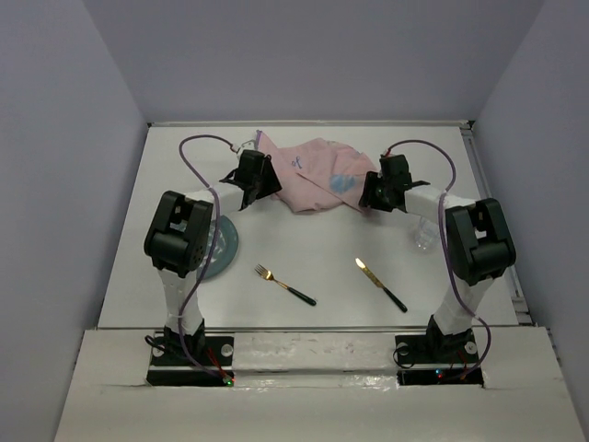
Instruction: Set the dinner table for one person
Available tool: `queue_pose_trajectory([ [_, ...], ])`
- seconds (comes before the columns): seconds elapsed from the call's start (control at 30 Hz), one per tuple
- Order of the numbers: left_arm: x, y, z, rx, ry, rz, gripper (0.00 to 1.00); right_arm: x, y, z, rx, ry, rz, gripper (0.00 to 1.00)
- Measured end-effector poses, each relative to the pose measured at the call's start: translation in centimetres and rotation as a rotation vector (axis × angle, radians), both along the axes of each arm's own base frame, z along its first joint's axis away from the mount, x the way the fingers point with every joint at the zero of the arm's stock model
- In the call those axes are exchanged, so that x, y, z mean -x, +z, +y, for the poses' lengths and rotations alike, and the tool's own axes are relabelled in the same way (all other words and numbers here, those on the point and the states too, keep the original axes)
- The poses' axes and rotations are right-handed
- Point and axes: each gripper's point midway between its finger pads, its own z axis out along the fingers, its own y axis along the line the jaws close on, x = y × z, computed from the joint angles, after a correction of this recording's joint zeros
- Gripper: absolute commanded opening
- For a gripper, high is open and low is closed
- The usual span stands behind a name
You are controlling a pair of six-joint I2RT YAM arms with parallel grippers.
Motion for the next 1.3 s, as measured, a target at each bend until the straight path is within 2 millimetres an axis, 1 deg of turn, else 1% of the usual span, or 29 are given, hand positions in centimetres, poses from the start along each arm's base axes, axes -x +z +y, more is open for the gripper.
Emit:
queue_pose_trajectory([
  [0.1, -0.8, -0.9, -0.6, 0.009, -0.007, 0.007, 0.66, -0.1, -0.1, 0.0, 0.001, 0.0, 0.002, 0.51],
  [0.2, -1.8, -1.5, -1.1, 0.016, -0.011, 0.004, 0.63, -0.2, -0.7, 0.0, 0.004, 0.0, 0.013, 0.49],
  [0.23, -2.0, -1.4, -1.3, 0.024, -0.016, -0.001, 0.56, -0.2, -0.9, 0.0, 0.006, -0.001, 0.018, 0.43],
  [0.27, -2.3, -1.2, -1.6, 0.034, -0.022, -0.007, 0.52, -0.3, -0.9, 0.0, 0.005, -0.001, 0.016, 0.37],
  [0.3, -2.3, -1.2, -1.7, 0.039, -0.025, -0.008, 0.45, -0.4, -0.9, 0.0, 0.006, 0.0, 0.014, 0.32],
  [0.33, -2.3, -1.2, -1.8, 0.045, -0.027, -0.007, 0.42, -0.4, -0.9, 0.1, 0.005, 0.0, 0.013, 0.23],
  [0.37, -2.3, -1.3, -1.9, 0.047, -0.029, -0.006, 0.33, -0.4, -0.9, 0.1, 0.005, -0.001, 0.014, 0.18],
  [0.4, -2.3, -1.2, -2.0, 0.052, -0.03, -0.007, 0.27, -0.4, -1.0, 0.1, 0.008, 0.0, 0.016, 0.13],
  [0.43, -2.4, -1.1, -2.0, 0.054, -0.031, -0.009, 0.13, -0.4, -1.1, 0.0, 0.008, -0.002, 0.018, 0.03],
  [0.47, -2.4, -1.0, -2.1, 0.059, -0.032, -0.013, 0.06, -0.4, -1.2, 0.0, 0.008, -0.003, 0.019, 0.0],
  [0.5, -2.5, -1.0, -2.2, 0.065, -0.032, -0.015, 0.0, -0.4, -1.3, 0.0, 0.01, -0.001, 0.02, 0.0],
  [0.63, -2.6, -0.7, -2.3, 0.069, -0.038, -0.028, 0.0, -0.6, -1.2, -0.1, 0.014, -0.008, 0.012, 0.0],
  [0.7, -2.7, -0.6, -2.2, 0.059, -0.034, -0.033, 0.0, -0.8, -0.8, -0.1, 0.016, -0.011, -0.001, 0.0],
  [0.8, -3.0, 0.4, -1.6, 0.016, -0.026, -0.054, 0.0, -1.2, 1.0, -0.1, 0.011, -0.01, -0.045, 0.0],
  [0.83, -3.3, 1.7, -1.4, -0.005, -0.023, -0.075, 0.0, -1.5, 2.4, -0.1, 0.005, -0.007, -0.077, 0.0],
  [0.87, -3.7, 3.0, -1.3, -0.025, -0.021, -0.099, 0.0, -1.7, 3.3, 0.0, 0.001, -0.003, -0.097, 0.0],
  [0.9, -4.4, 5.3, -1.1, -0.039, -0.014, -0.142, 0.0, -2.2, 5.2, 0.2, -0.01, 0.005, -0.14, 0.0],
  [0.93, -5.0, 7.4, -1.0, -0.056, -0.008, -0.185, 0.0, -3.2, 8.4, 0.5, -0.022, 0.019, -0.211, 0.0],
  [0.97, -5.6, 10.2, -0.9, -0.07, -0.001, -0.24, 0.0, -3.6, 9.7, 0.7, -0.027, 0.025, -0.243, 0.0],
  [1.0, -6.3, 14.4, -0.8, -0.073, 0.014, -0.327, 0.0, -4.4, 13.5, 0.9, -0.04, 0.035, -0.327, 0.0],
  [1.03, -6.6, 17.5, -0.5, -0.08, 0.026, -0.382, 0.0, -5.1, 16.5, 1.1, -0.049, 0.042, -0.394, 0.0],
  [1.07, -6.9, 21.4, -0.2, -0.085, 0.04, -0.453, 0.0, -5.6, 19.6, 1.2, -0.05, 0.052, -0.458, 0.0],
  [1.1, -7.1, 25.4, 0.0, -0.086, 0.056, -0.529, 0.0, -6.2, 22.3, 1.3, -0.051, 0.058, -0.511, 0.0],
  [1.13, -7.1, 28.6, 0.3, -0.082, 0.071, -0.589, 0.0, -7.0, 26.5, 1.4, -0.056, 0.064, -0.605, 0.0],
  [1.17, -6.7, 33.3, 1.0, -0.08, 0.1, -0.682, 0.02, -7.3, 30.0, 1.4, -0.053, 0.072, -0.677, 0.0],
  [1.2, -6.4, 34.8, 1.2, -0.077, 0.108, -0.711, 0.1, -7.5, 33.5, 1.4, -0.055, 0.076, -0.754, 0.0],
  [1.23, -5.3, 38.2, 2.0, -0.073, 0.135, -0.774, 0.21, -7.2, 36.1, 1.4, -0.058, 0.085, -0.814, 0.0],
  [1.27, -4.4, 39.9, 2.7, -0.073, 0.157, -0.808, 0.43, -6.6, 38.5, 1.4, -0.058, 0.103, -0.873, 0.0],
  [1.3, -3.6, 41.1, 3.4, -0.074, 0.176, -0.832, 0.58, -5.7, 39.9, 1.6, -0.066, 0.132, -0.908, 0.0],
])
